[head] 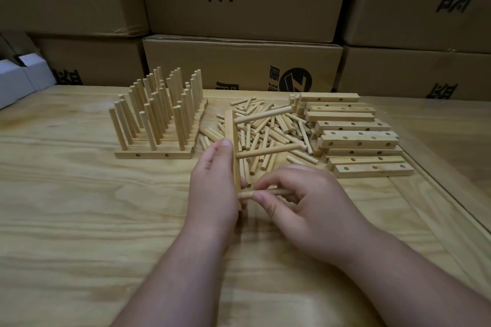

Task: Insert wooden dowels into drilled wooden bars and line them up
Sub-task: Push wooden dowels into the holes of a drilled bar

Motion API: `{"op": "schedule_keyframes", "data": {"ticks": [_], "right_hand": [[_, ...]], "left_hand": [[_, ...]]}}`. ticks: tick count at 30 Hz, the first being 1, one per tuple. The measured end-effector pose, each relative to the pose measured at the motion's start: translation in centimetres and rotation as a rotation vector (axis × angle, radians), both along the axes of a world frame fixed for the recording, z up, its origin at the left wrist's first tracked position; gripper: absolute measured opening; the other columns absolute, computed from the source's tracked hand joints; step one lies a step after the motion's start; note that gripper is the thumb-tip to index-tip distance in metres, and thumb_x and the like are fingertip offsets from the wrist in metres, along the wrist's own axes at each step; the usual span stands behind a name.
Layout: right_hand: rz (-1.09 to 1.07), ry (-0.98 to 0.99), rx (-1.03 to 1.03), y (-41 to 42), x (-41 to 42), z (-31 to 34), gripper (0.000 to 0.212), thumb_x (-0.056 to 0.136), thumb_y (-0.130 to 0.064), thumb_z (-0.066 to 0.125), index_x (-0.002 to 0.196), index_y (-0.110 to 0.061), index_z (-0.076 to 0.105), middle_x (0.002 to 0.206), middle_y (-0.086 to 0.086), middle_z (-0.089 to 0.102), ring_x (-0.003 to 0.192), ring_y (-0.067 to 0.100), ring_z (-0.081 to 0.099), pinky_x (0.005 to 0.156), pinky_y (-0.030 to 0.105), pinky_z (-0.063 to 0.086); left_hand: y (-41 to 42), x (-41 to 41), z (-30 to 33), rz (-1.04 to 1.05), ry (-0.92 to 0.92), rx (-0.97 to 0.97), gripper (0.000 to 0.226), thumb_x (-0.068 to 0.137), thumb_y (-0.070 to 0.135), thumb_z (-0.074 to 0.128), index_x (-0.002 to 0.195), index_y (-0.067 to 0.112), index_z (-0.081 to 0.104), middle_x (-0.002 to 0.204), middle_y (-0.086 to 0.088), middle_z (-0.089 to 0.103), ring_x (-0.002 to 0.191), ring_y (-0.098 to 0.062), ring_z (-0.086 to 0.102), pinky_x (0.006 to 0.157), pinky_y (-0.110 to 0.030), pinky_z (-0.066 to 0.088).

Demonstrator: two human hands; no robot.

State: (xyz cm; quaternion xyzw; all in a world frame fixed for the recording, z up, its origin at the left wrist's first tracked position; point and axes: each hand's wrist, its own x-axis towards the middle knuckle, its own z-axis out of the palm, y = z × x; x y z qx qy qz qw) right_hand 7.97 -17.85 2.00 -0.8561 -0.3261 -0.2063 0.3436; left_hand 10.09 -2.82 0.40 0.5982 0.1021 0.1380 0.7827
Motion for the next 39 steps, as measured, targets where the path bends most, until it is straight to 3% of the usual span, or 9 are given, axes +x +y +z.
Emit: {"op": "schedule_keyframes", "data": {"ticks": [3,7,11,14,19,23,27,32,39], "right_hand": [[0.041,0.175,0.227,0.0,-0.1,-0.4,0.020,0.087,-0.031,0.068,0.099,-0.038,0.053,0.068,-0.014,0.056,0.055,0.005,0.051,0.052,0.017,0.039],[0.144,0.300,0.558,0.7,-0.5,-0.2,0.031,0.087,-0.014,0.065,0.106,-0.024,0.042,0.076,-0.009,0.064,0.069,-0.002,0.066,0.062,0.014,0.047],[0.227,0.314,0.678,0.5,-0.7,0.0,0.023,0.093,-0.030,0.059,0.107,-0.019,0.044,0.080,0.001,0.070,0.068,0.007,0.067,0.066,0.024,0.053],[0.106,0.310,0.773,0.1,-0.3,0.2,0.015,0.100,-0.035,0.046,0.104,-0.024,0.055,0.081,0.014,0.066,0.060,0.021,0.059,0.059,0.034,0.052],[-0.041,0.157,0.524,-0.9,0.9,1.1,0.032,0.102,-0.022,0.042,0.128,-0.025,0.060,0.105,-0.009,0.065,0.073,0.017,0.062,0.061,0.036,0.058],[-0.043,0.129,0.436,-1.5,1.4,1.6,0.036,0.102,-0.015,0.050,0.131,-0.032,0.062,0.111,-0.015,0.065,0.082,0.018,0.066,0.066,0.030,0.058],[-0.035,0.161,0.423,-1.4,1.2,1.9,0.034,0.102,-0.011,0.053,0.128,-0.028,0.066,0.110,-0.011,0.070,0.080,0.018,0.068,0.064,0.034,0.058],[0.050,0.168,0.376,-0.9,0.5,2.4,0.037,0.100,-0.010,0.053,0.129,-0.030,0.064,0.110,-0.015,0.070,0.079,0.017,0.068,0.063,0.020,0.054],[0.035,0.037,0.310,0.0,0.0,3.2,0.039,0.100,-0.008,0.054,0.132,-0.029,0.062,0.106,-0.010,0.069,0.077,0.017,0.069,0.064,0.016,0.052]], "left_hand": [[0.1,0.0,0.0,-0.022,0.023,-0.013,0.033,0.093,0.052,0.052,0.112,0.033,0.070,0.065,0.007,0.065,0.056,-0.012,0.059,0.043,-0.028,0.045],[0.3,0.1,0.1,-0.044,0.044,-0.068,0.030,0.101,0.048,0.050,0.114,0.030,0.071,0.063,-0.003,0.065,0.051,-0.014,0.060,0.040,-0.028,0.045],[0.5,0.1,0.2,-0.082,0.046,-0.111,0.034,0.101,0.049,0.050,0.116,0.027,0.072,0.058,-0.003,0.061,0.046,-0.015,0.056,0.039,-0.029,0.044],[0.5,0.1,0.4,-0.097,0.052,-0.143,0.033,0.102,0.048,0.050,0.112,0.027,0.074,0.053,-0.002,0.058,0.041,-0.014,0.052,0.038,-0.027,0.042],[0.3,0.0,0.6,-0.134,0.088,-0.115,0.038,0.102,0.044,0.052,0.078,0.029,0.078,0.055,-0.004,0.061,0.040,-0.016,0.053,0.038,-0.027,0.041],[0.2,-0.2,0.7,-0.231,0.115,-0.013,0.039,0.103,0.044,0.048,0.092,0.020,0.076,0.060,-0.009,0.063,0.041,-0.020,0.053,0.039,-0.025,0.043],[0.1,-0.5,0.8,-0.282,0.102,0.073,0.039,0.104,0.038,0.050,0.079,0.020,0.074,0.055,-0.003,0.063,0.042,-0.019,0.055,0.039,-0.025,0.044],[0.3,-0.7,1.1,-0.334,0.102,0.069,0.039,0.104,0.039,0.049,0.080,0.023,0.076,0.059,-0.010,0.065,0.046,-0.019,0.060,0.041,-0.025,0.044],[1.0,-0.9,1.5,-0.432,0.079,0.020,0.044,0.104,0.035,0.049,0.071,0.026,0.076,0.055,-0.013,0.063,0.039,-0.018,0.056,0.038,-0.021,0.041]]}}
